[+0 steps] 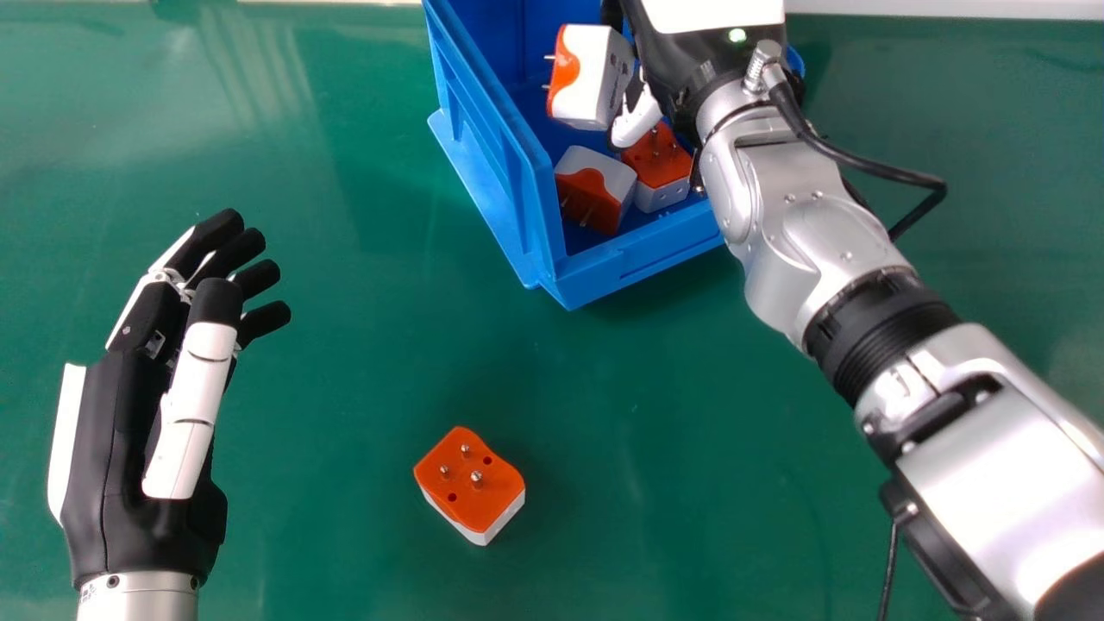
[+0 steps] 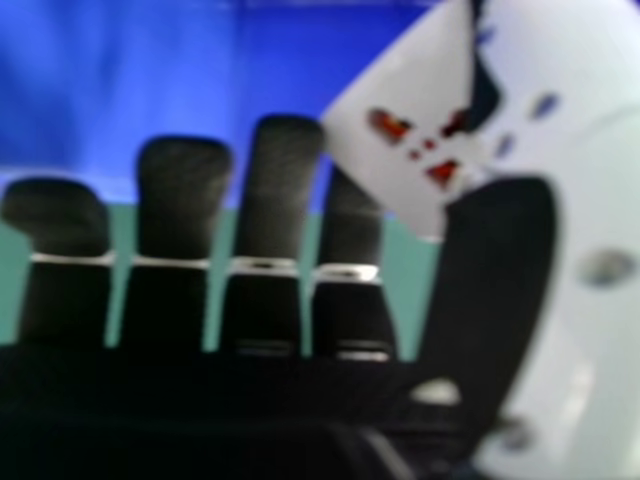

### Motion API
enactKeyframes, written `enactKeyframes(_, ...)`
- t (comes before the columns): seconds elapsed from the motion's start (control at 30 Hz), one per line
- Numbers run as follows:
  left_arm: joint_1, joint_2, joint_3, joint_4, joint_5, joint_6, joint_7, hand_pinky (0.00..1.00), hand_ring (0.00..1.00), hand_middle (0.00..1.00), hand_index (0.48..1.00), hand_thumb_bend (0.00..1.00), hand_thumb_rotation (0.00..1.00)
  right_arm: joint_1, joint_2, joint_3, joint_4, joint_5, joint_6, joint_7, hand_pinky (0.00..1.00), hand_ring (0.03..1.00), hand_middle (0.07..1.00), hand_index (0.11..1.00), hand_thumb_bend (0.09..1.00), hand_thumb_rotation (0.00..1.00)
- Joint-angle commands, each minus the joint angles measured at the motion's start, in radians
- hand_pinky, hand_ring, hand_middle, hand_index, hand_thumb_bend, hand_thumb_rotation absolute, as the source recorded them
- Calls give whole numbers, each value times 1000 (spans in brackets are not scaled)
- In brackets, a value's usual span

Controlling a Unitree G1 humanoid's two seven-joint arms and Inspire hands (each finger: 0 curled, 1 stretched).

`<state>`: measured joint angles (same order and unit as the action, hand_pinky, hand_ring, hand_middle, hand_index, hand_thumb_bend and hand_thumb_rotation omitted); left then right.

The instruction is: Pick all objects and put in blue box

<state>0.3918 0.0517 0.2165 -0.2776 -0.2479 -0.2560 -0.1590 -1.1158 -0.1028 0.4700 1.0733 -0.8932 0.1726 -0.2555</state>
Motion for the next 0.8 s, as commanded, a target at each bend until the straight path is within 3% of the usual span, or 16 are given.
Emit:
enactKeyframes(0.0,12,-4,1,-42,7,6,15,722,792,817,792,726,683,-70,6,1,18,24,-5,-21,115,189,462,488,526,0)
enactKeyframes(0.13,15,-3,0,-51,16,10,23,692,775,800,775,762,671,-76,0,28,51,27,-1,-37,110,179,466,487,527,0)
enactKeyframes(0.27,21,-4,-3,-59,10,13,23,681,770,795,770,769,670,-70,-1,35,62,39,-8,-72,110,179,466,487,527,0)
enactKeyframes(0.53,24,-5,-10,-76,17,25,31,668,762,788,761,781,662,-54,-10,3,62,122,-76,-112,123,193,468,487,527,0)
enactKeyframes(0.67,22,-4,-10,-75,20,24,32,666,762,787,761,781,660,-76,-2,40,42,101,22,-3,183,258,456,498,526,3)
enactKeyframes(0.77,21,-4,-11,-78,23,27,34,667,763,787,763,773,660,-73,-3,48,24,102,37,1,334,424,582,595,601,162)
